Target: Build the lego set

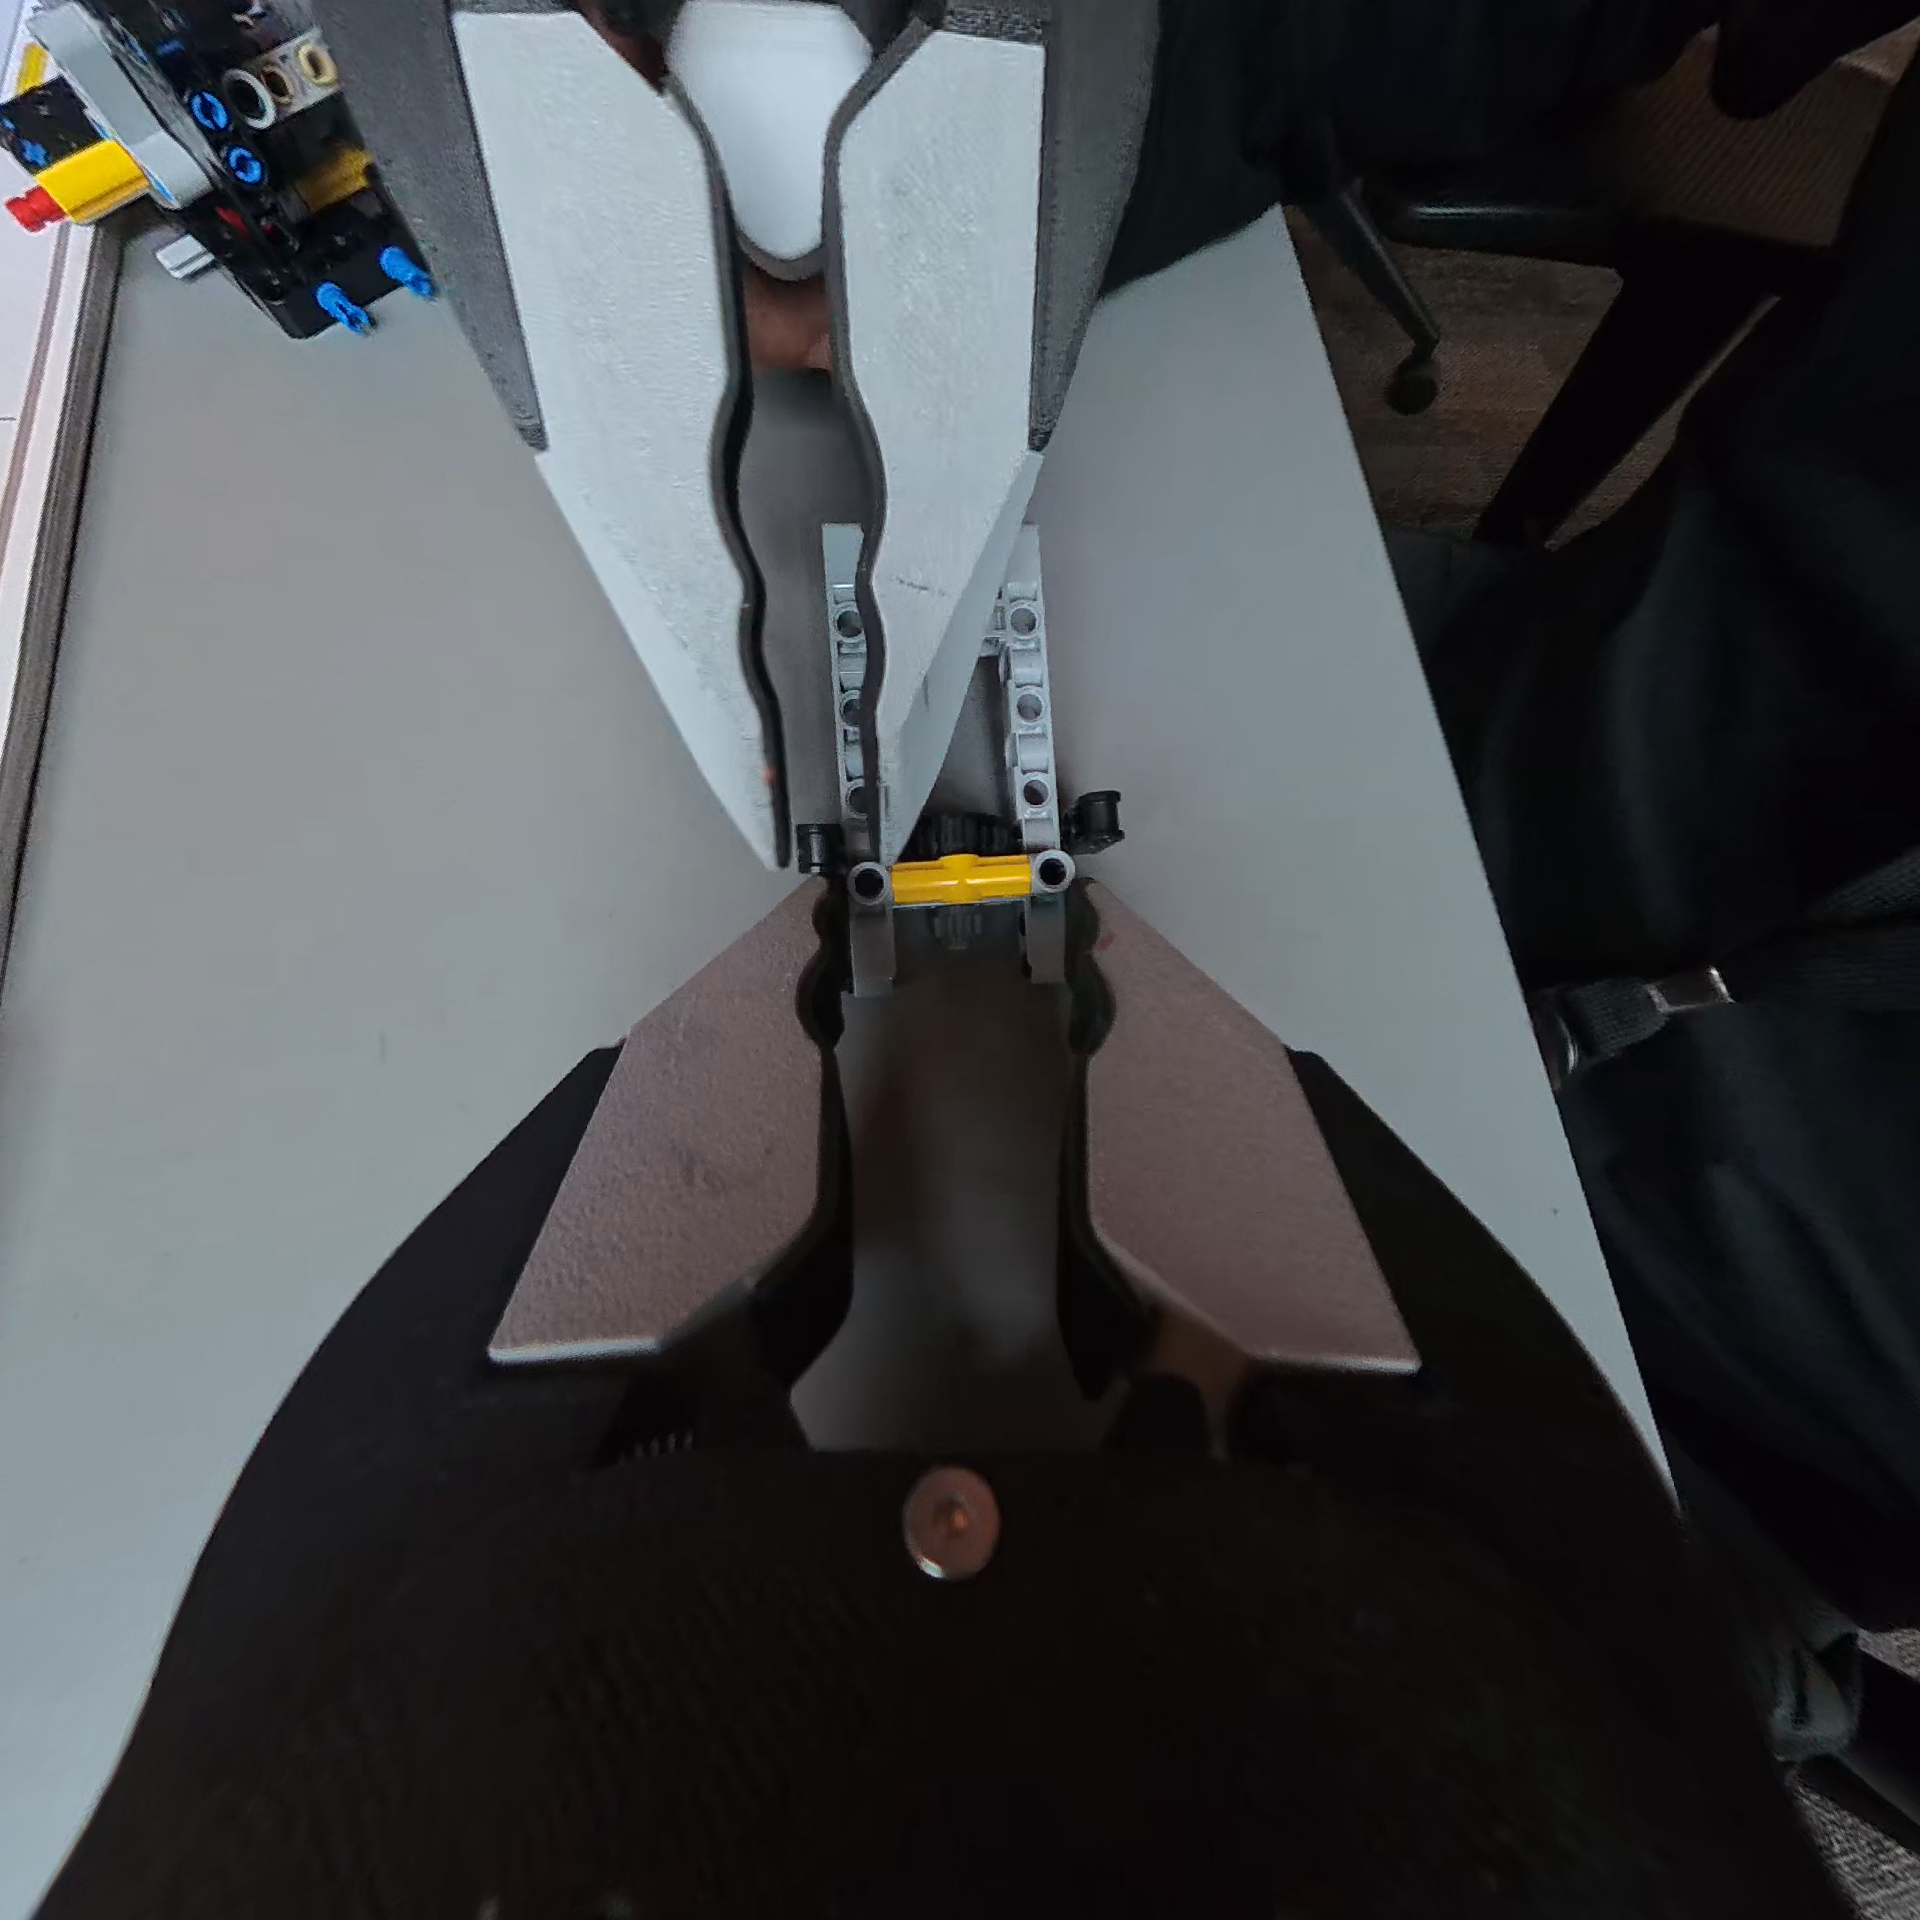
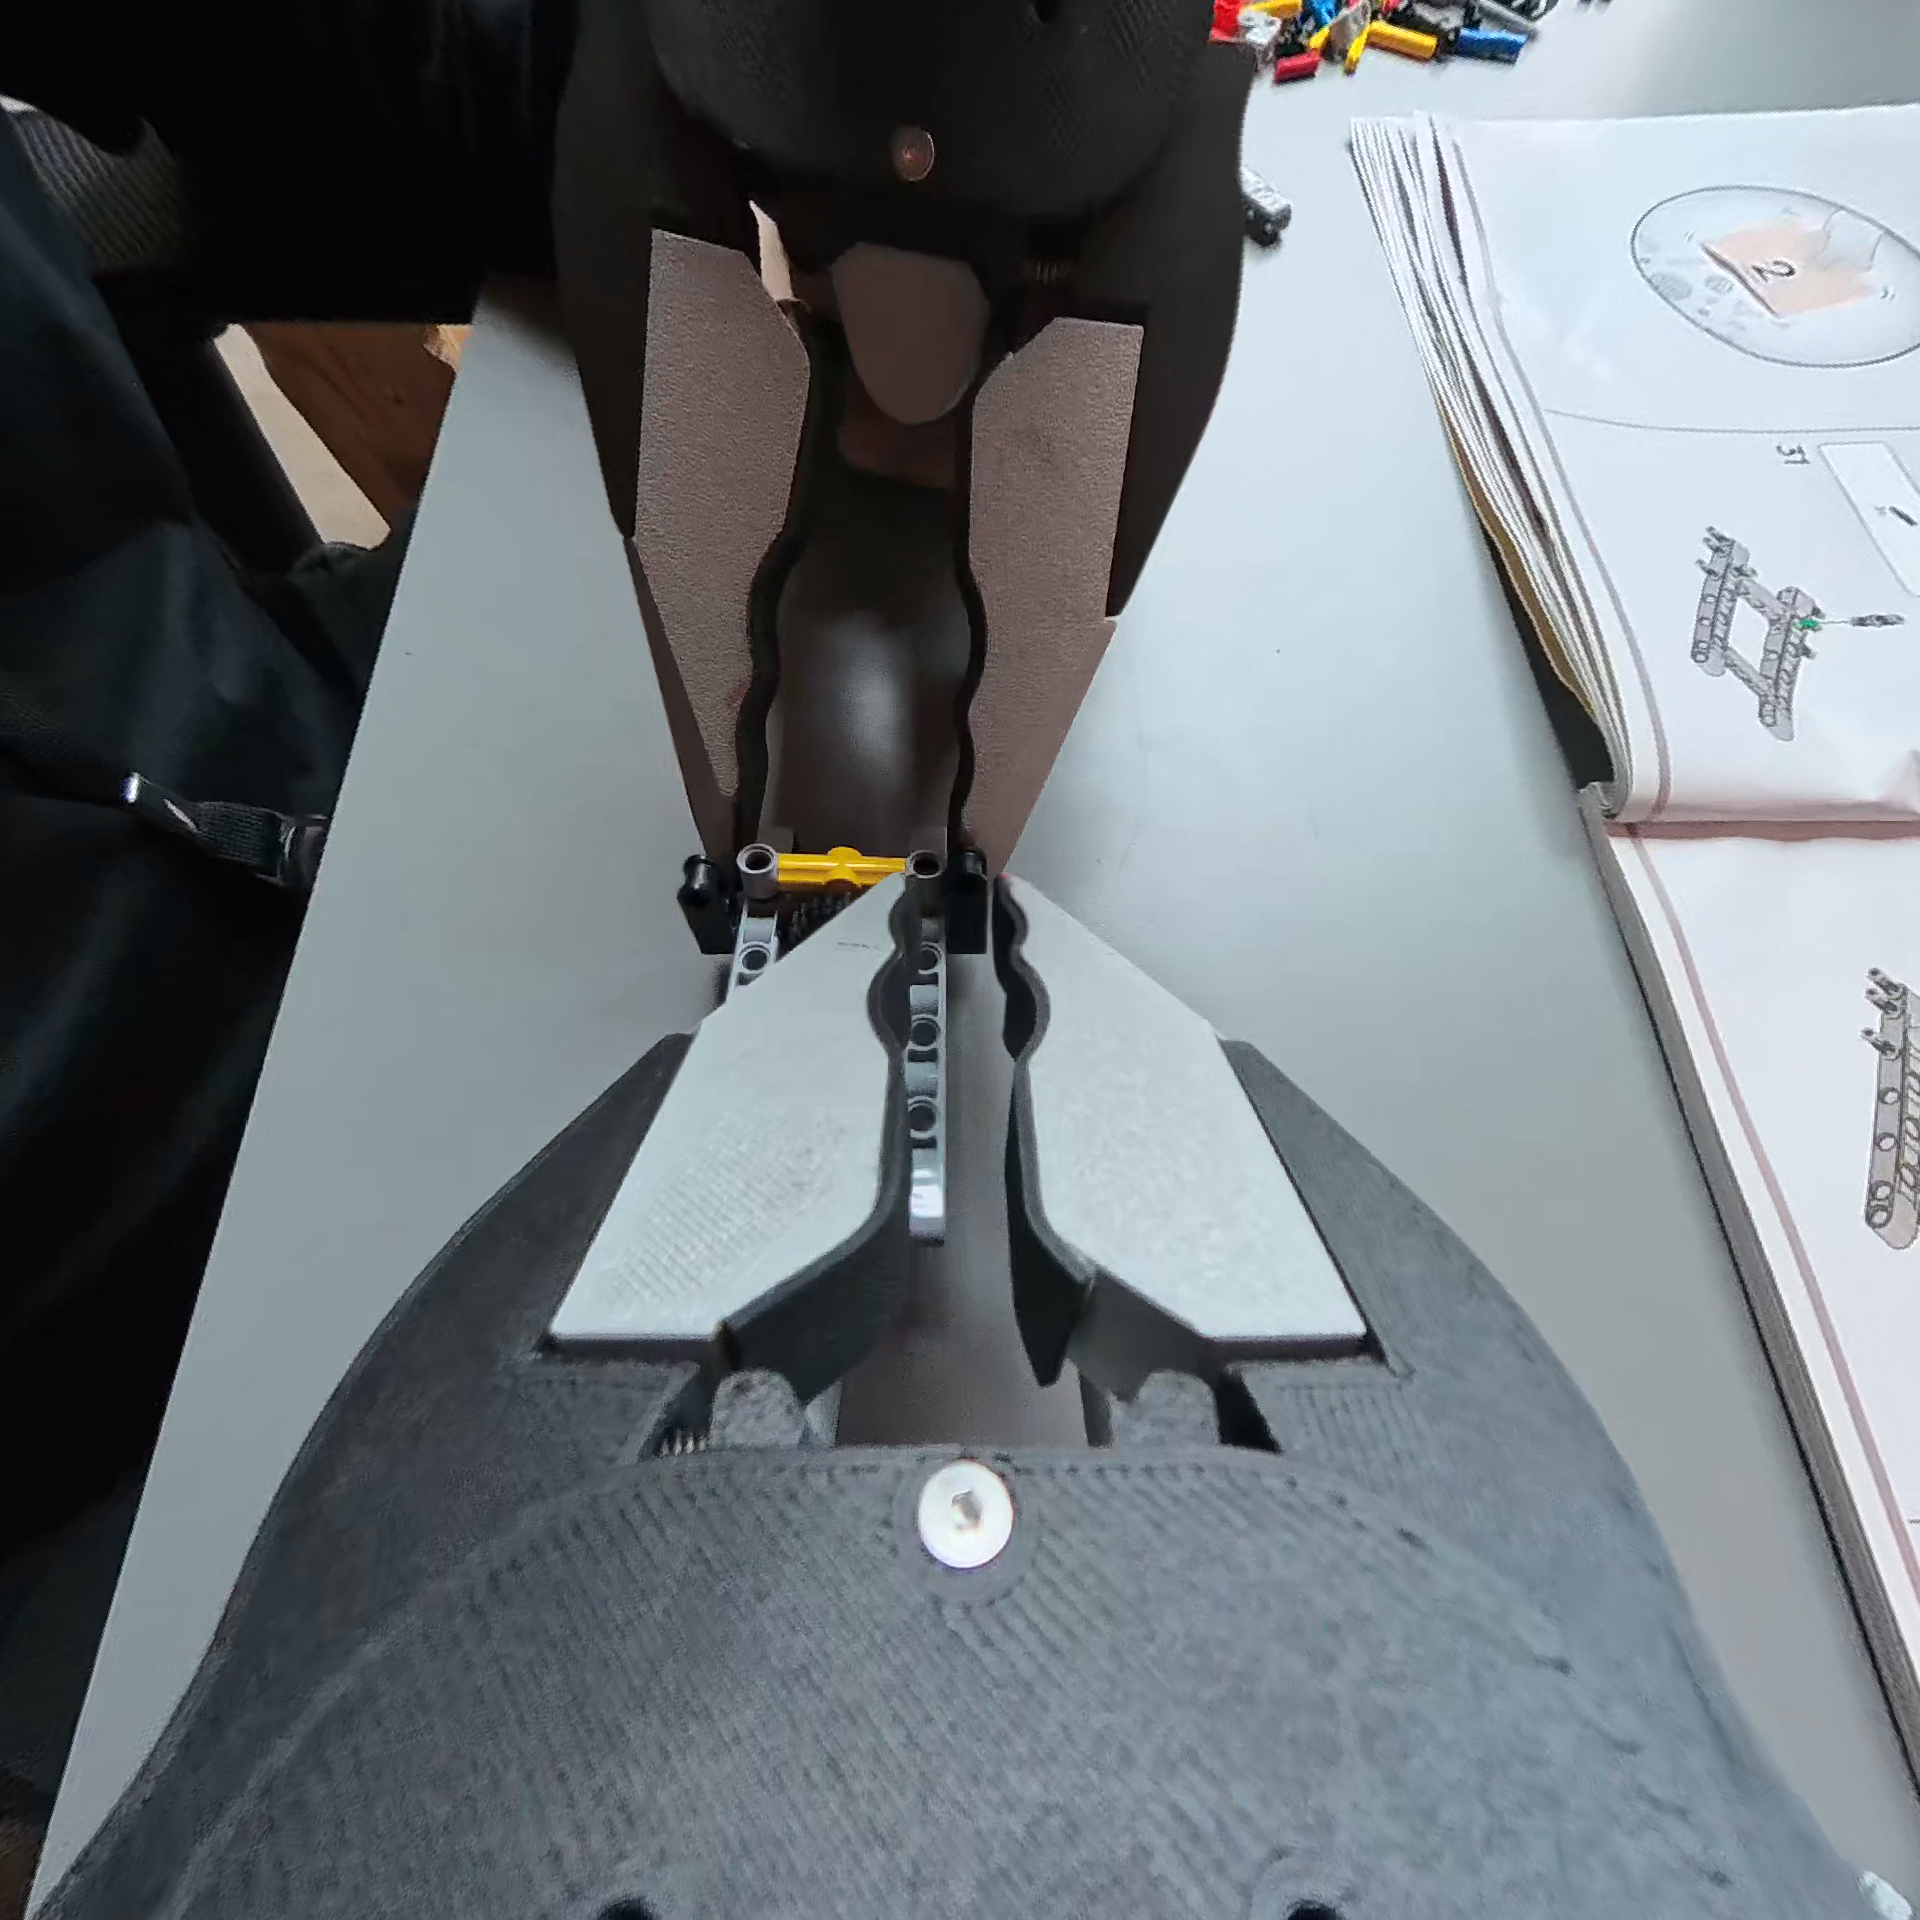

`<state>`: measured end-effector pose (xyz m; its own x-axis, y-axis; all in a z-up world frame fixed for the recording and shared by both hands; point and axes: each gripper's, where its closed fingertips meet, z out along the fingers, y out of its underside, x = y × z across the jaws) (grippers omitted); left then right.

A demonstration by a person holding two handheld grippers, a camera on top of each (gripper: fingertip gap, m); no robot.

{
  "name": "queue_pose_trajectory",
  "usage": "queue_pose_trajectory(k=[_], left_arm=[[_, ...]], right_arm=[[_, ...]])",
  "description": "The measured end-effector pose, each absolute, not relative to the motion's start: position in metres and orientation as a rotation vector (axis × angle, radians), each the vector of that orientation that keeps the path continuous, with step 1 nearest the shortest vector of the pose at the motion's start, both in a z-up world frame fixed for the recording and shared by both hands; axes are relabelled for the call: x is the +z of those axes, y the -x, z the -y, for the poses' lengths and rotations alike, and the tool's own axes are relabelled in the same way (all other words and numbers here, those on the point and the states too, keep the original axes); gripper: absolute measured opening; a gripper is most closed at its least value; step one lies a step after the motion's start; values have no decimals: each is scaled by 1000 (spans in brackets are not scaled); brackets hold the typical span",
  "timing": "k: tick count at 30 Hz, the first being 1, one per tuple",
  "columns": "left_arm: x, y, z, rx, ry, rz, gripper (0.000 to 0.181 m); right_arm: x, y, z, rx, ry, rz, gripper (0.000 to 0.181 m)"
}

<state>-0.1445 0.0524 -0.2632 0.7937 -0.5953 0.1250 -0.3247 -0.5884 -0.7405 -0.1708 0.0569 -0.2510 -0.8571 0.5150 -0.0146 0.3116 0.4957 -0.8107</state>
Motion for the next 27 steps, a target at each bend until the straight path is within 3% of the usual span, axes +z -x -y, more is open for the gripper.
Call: queue_pose_trajectory(k=[27], left_arm=[[-261, 144, -52, -475, 2223, -674, 39]], right_arm=[[-252, 169, -61, 1289, 714, 2516, 4]])
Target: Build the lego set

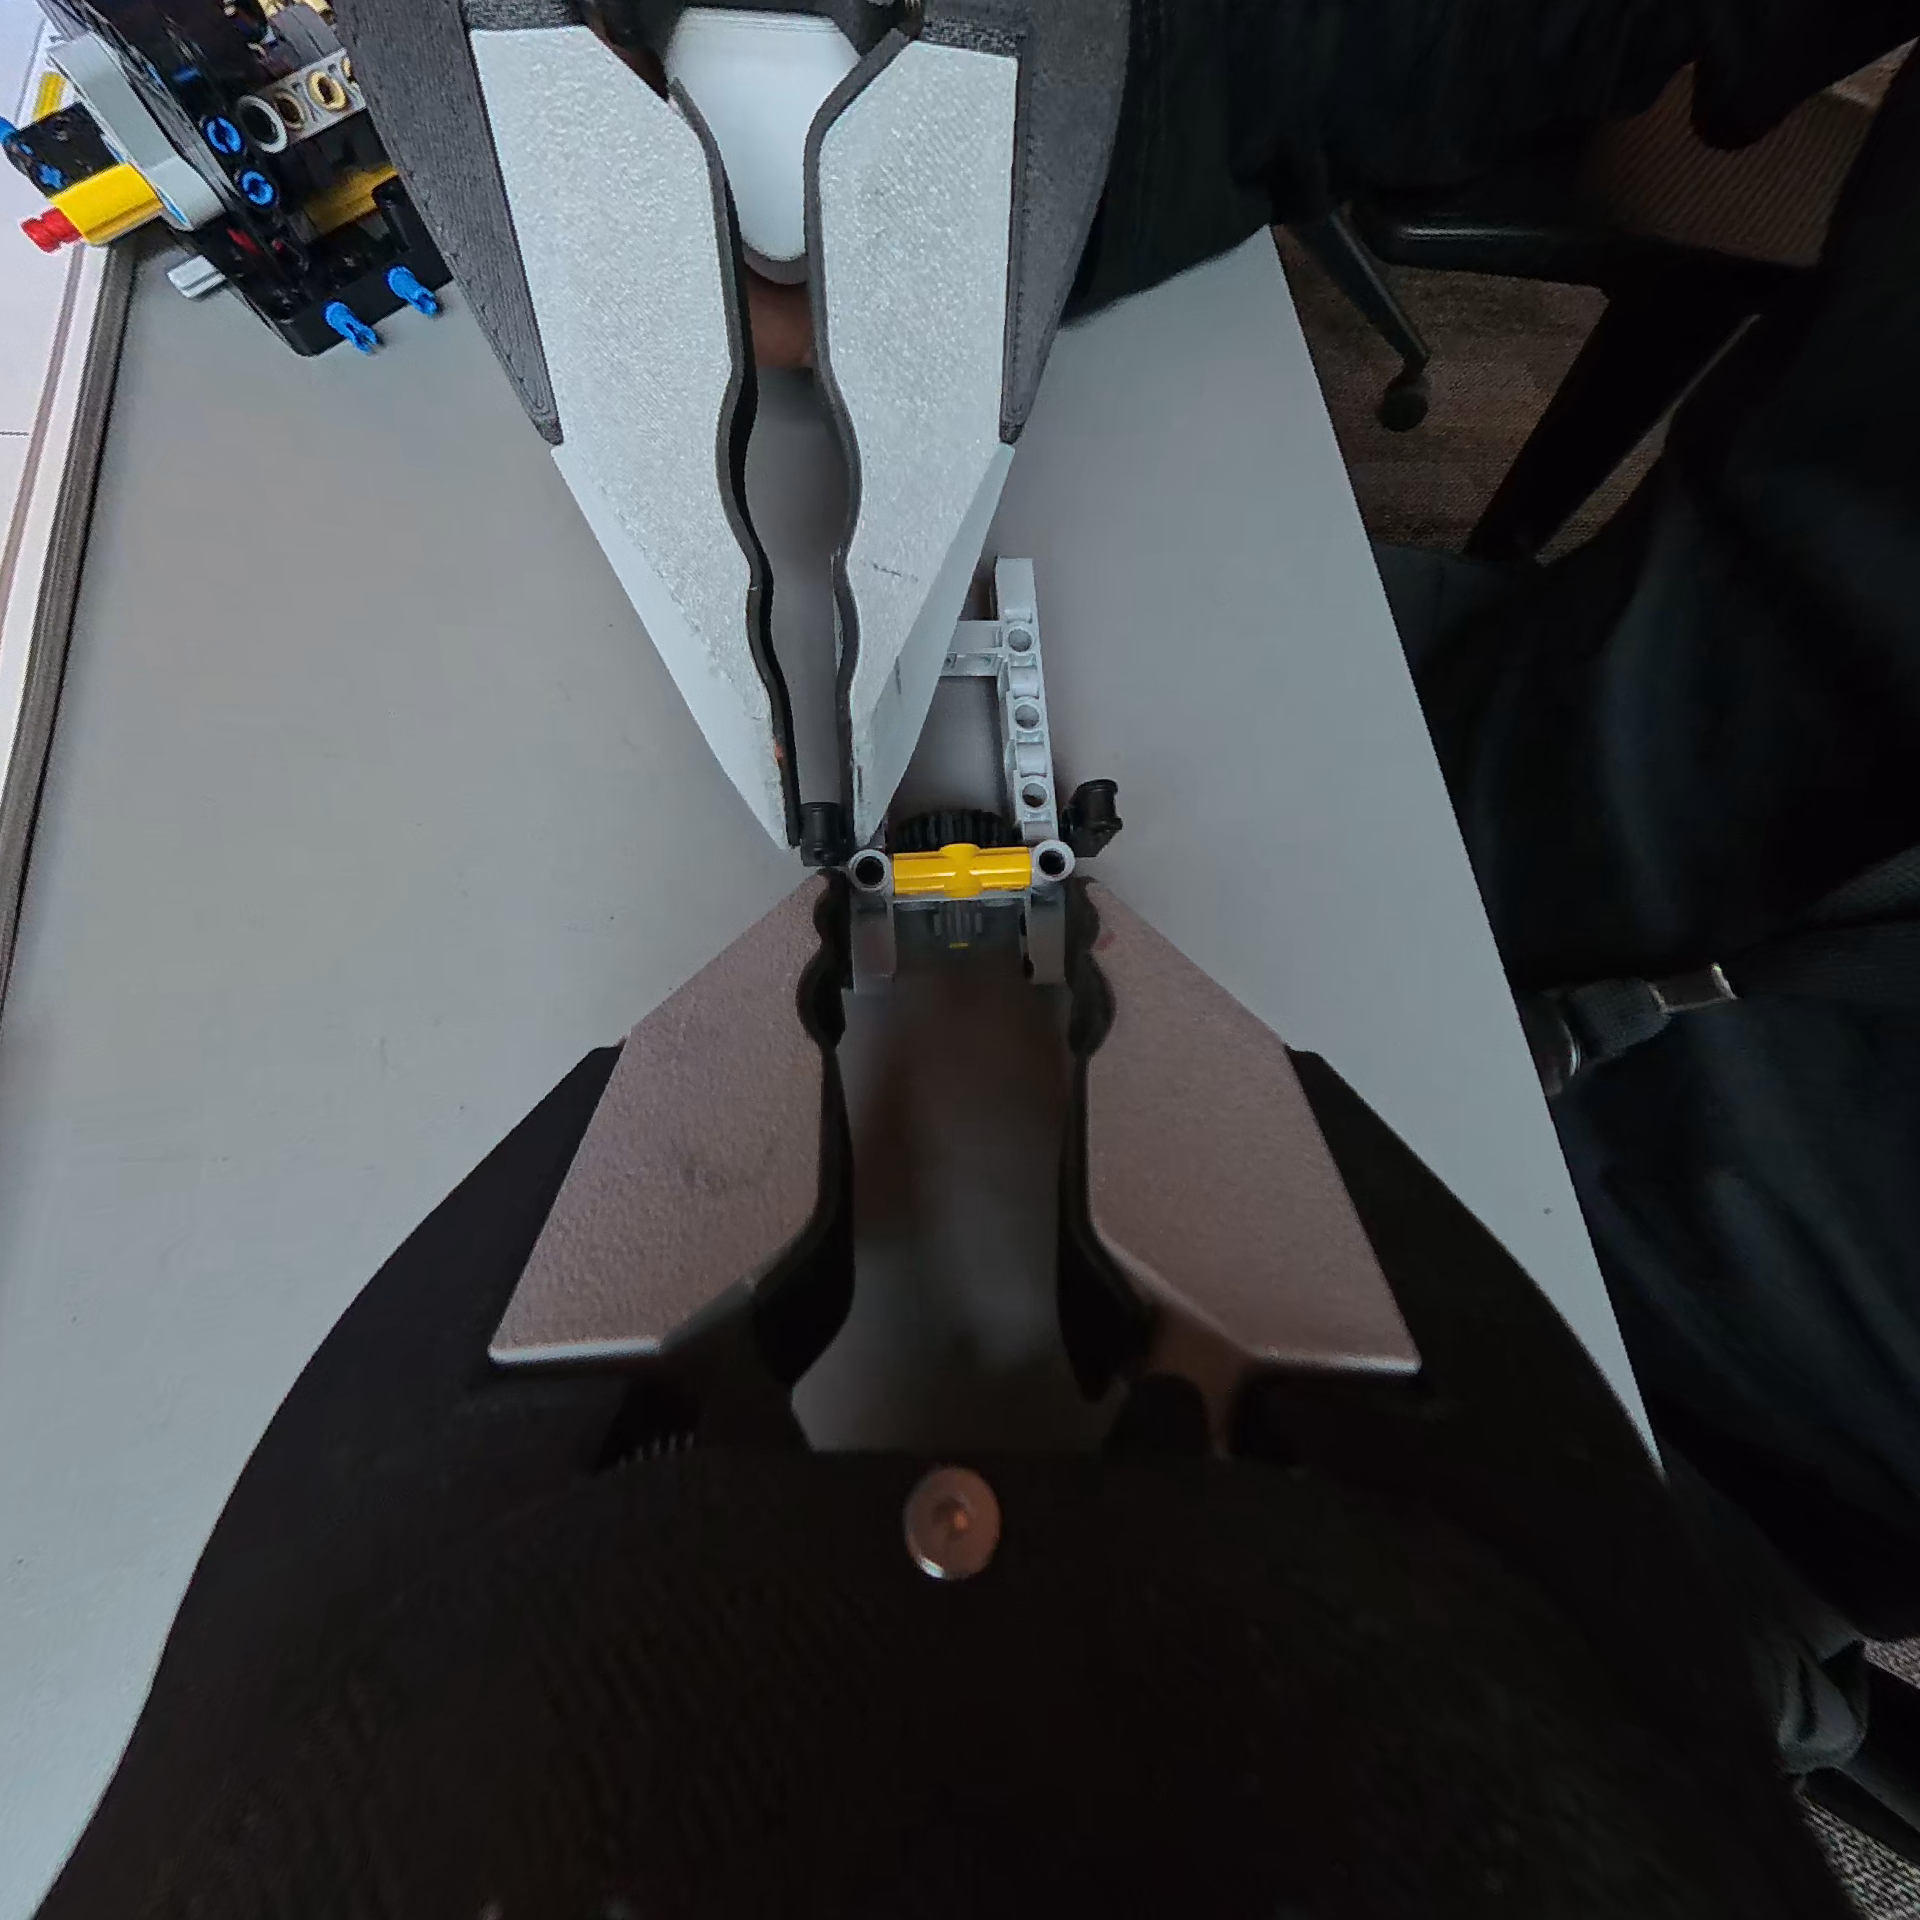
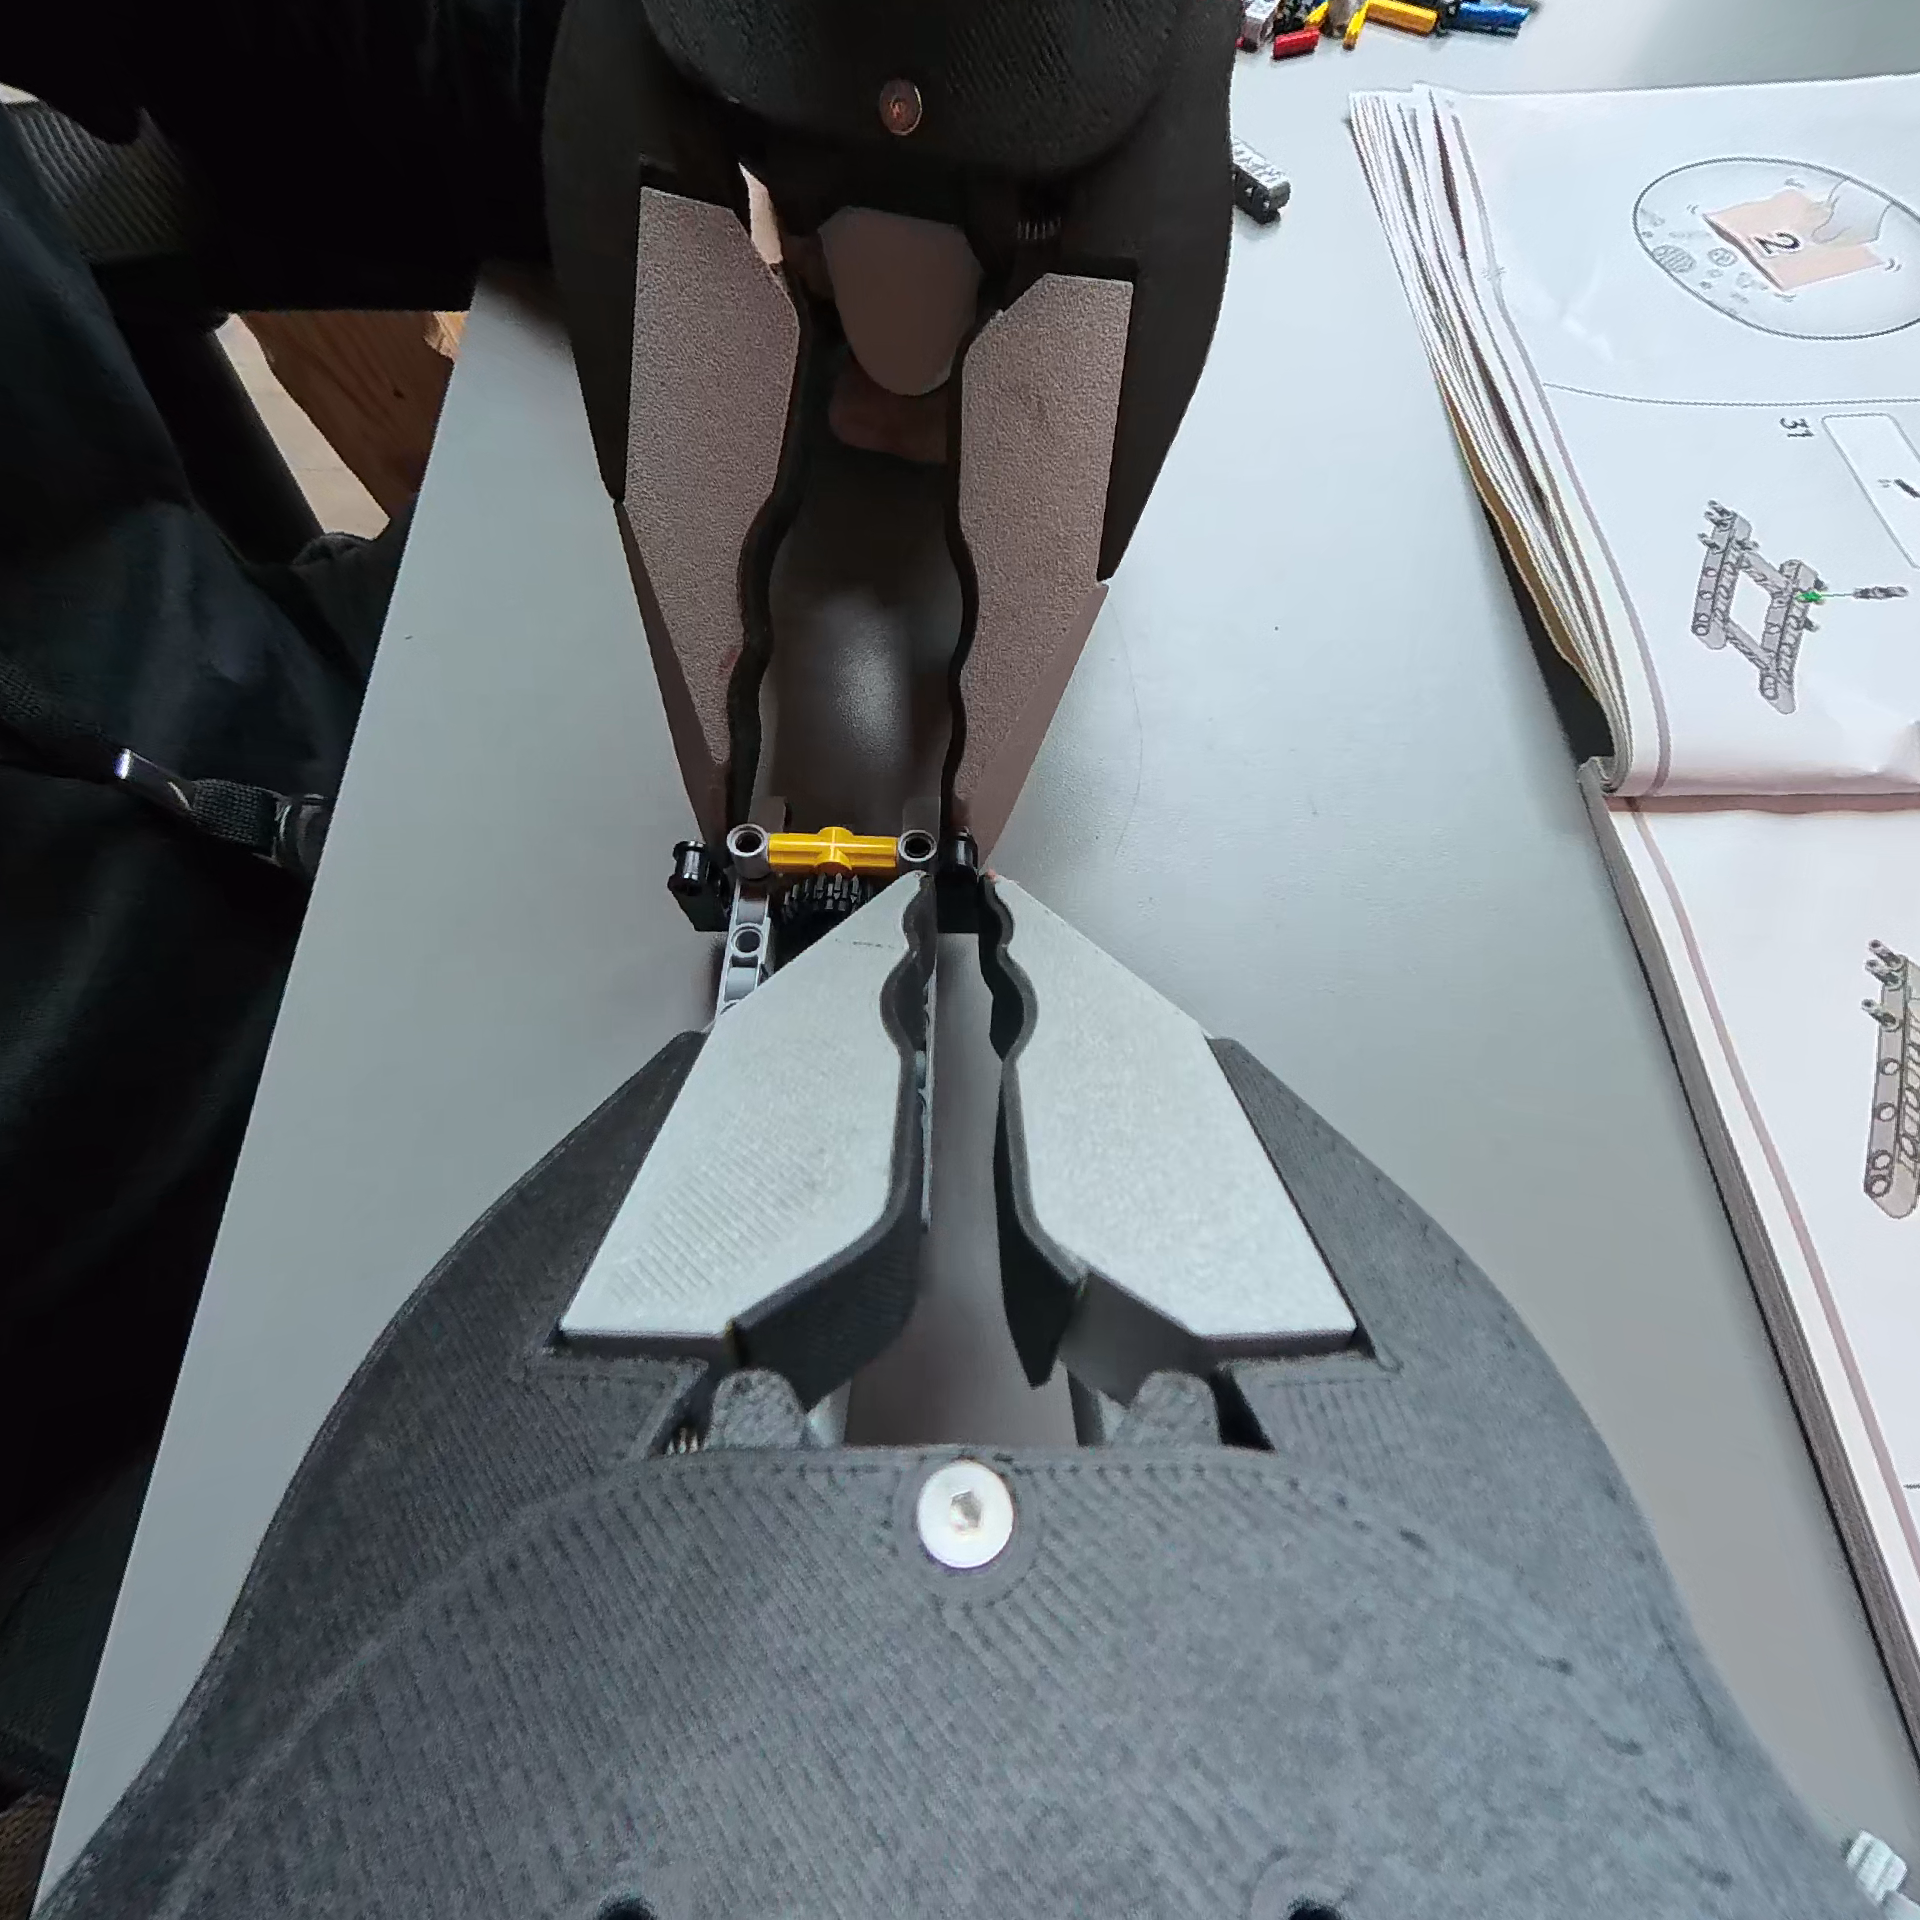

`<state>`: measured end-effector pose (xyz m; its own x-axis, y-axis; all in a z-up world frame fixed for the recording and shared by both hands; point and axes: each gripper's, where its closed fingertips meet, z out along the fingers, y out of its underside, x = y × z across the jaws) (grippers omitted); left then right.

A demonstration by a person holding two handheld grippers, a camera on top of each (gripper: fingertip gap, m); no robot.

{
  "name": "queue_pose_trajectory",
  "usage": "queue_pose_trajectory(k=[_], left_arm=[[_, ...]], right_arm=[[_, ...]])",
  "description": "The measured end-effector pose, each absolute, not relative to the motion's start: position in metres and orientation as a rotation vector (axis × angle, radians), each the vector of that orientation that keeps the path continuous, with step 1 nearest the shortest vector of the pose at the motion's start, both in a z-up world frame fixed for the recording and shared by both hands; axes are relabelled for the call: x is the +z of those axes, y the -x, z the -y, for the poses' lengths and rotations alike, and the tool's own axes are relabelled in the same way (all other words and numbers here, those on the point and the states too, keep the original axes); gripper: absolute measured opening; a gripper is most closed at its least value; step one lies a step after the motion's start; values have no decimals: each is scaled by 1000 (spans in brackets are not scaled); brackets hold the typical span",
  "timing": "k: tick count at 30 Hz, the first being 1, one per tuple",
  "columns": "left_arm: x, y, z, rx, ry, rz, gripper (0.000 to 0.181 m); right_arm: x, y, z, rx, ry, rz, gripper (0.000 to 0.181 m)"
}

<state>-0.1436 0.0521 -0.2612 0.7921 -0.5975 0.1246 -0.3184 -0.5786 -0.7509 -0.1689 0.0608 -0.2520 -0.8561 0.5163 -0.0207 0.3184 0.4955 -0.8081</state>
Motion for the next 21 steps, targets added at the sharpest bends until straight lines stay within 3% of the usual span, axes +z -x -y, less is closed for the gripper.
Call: queue_pose_trajectory(k=[4, 7, 12, 16, 21], left_arm=[[-261, 144, -50, -482, 2223, -676, 39], [-258, 143, -49, -495, 2204, -681, 39], [-238, 159, -45, -390, 2197, -640, 48], [-204, 183, -45, -288, 2184, -587, 50], [-182, 223, -109, -200, 2233, -471, 50]], right_arm=[[-246, 169, -63, 1332, 708, 2477, 5], [-229, 176, -72, 1400, 733, 2358, 22], [-189, 184, -146, 1290, 959, 2002, 31], [-211, 163, -226, 966, 1225, 2002, 47], [-250, 163, -254, 863, 1442, 2054, 79]])
